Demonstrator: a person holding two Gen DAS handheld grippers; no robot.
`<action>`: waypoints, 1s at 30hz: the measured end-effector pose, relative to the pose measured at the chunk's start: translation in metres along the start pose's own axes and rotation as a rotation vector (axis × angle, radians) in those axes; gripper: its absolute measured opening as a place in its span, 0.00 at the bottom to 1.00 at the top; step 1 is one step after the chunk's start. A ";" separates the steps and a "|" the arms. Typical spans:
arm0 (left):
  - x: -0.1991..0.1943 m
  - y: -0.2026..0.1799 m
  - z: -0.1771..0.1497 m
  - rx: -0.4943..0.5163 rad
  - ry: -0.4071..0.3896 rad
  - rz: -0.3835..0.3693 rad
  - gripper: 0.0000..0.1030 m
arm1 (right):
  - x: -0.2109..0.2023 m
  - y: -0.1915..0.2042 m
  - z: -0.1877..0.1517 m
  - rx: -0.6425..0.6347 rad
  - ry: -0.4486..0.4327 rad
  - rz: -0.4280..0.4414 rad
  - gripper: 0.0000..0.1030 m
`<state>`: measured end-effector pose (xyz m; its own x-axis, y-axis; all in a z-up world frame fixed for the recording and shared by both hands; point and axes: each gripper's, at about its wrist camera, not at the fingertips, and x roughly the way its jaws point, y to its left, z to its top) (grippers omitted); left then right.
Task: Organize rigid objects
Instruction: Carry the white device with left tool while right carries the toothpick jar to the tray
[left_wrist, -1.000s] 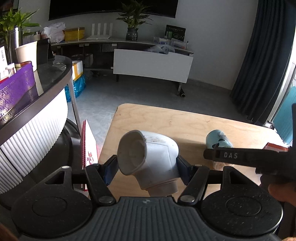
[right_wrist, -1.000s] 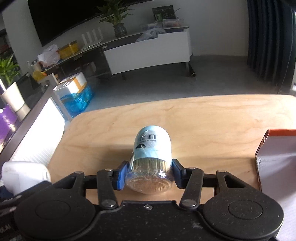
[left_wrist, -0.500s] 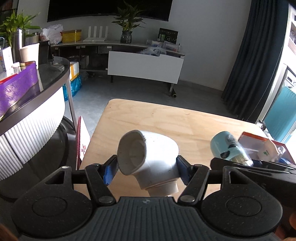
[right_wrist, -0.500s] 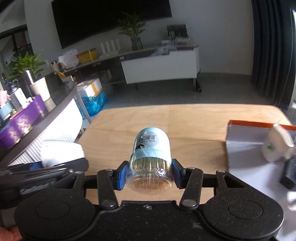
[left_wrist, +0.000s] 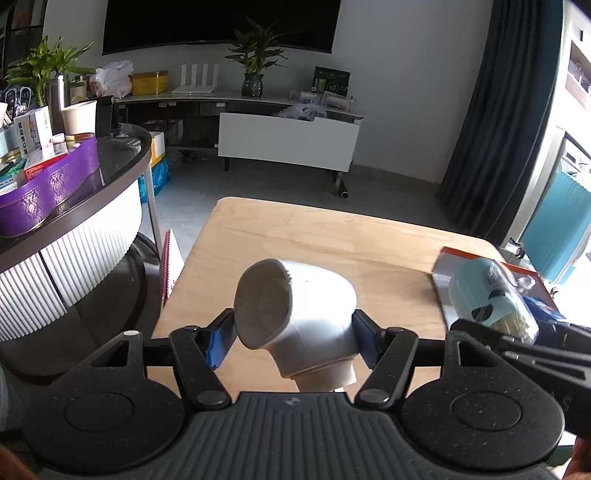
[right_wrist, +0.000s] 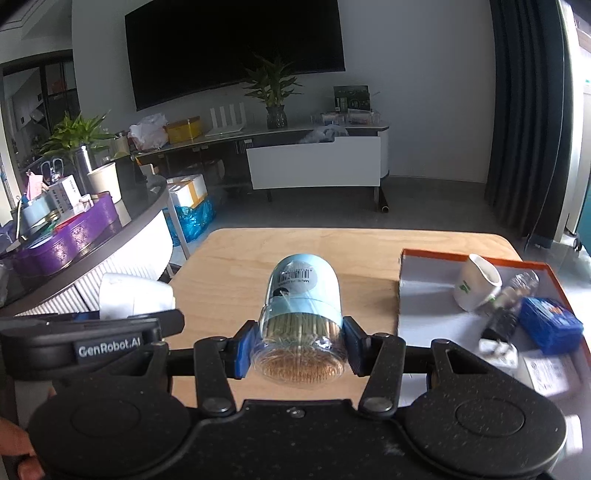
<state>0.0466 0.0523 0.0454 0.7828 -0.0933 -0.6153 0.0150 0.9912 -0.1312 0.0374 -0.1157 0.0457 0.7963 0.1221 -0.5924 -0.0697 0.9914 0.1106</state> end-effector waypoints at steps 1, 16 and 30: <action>-0.002 -0.003 -0.001 0.004 -0.003 -0.003 0.65 | -0.005 -0.001 -0.003 -0.005 -0.004 -0.006 0.58; -0.020 -0.027 -0.021 0.044 -0.004 -0.044 0.66 | -0.048 -0.022 -0.027 -0.009 -0.055 -0.051 0.58; -0.024 -0.044 -0.026 0.067 -0.007 -0.077 0.66 | -0.064 -0.038 -0.033 0.006 -0.088 -0.076 0.58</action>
<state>0.0110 0.0086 0.0455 0.7819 -0.1691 -0.6000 0.1168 0.9852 -0.1255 -0.0308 -0.1592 0.0533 0.8489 0.0421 -0.5268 -0.0040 0.9973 0.0733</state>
